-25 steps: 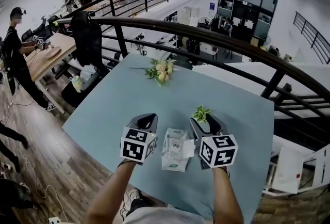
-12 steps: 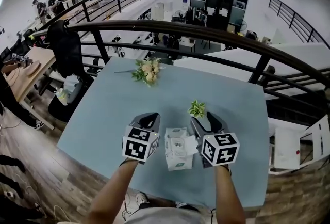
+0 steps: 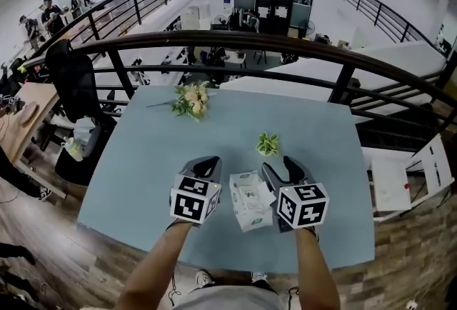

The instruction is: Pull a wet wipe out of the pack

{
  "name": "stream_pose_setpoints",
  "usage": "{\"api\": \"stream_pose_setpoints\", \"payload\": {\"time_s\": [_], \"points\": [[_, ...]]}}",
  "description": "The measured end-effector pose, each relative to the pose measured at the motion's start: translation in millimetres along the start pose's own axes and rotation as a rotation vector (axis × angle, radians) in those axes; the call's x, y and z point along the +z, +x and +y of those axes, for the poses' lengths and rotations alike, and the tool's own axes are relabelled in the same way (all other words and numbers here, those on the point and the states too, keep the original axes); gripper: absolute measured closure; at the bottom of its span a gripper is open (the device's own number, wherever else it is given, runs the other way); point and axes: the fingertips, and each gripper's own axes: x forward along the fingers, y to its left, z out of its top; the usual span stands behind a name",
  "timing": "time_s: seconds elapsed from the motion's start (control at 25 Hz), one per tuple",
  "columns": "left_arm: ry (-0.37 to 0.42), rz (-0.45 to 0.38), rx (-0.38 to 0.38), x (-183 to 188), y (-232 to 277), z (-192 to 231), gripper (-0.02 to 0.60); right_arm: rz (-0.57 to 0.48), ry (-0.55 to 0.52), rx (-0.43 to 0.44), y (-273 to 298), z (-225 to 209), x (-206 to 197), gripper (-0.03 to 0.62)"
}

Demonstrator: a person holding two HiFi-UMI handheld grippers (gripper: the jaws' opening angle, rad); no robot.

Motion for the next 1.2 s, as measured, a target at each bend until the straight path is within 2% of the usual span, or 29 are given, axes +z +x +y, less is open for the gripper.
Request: {"api": "stream_pose_setpoints", "payload": {"time_s": [0.4,0.68,1.2], "points": [[0.031,-0.014,-0.071,-6,-13,-2,0.588,0.008,0.014,-0.079,-19,17,-15,0.353],[0.017,-0.012,-0.097,-21,-19,-4,0.588,0.039,0.004,-0.113,-22,19,-32,0.354],[0.004,0.025,-0.108,-48,-17,-6,0.588,0.158,0.002,-0.087,-14,26,-80,0.355]]}}
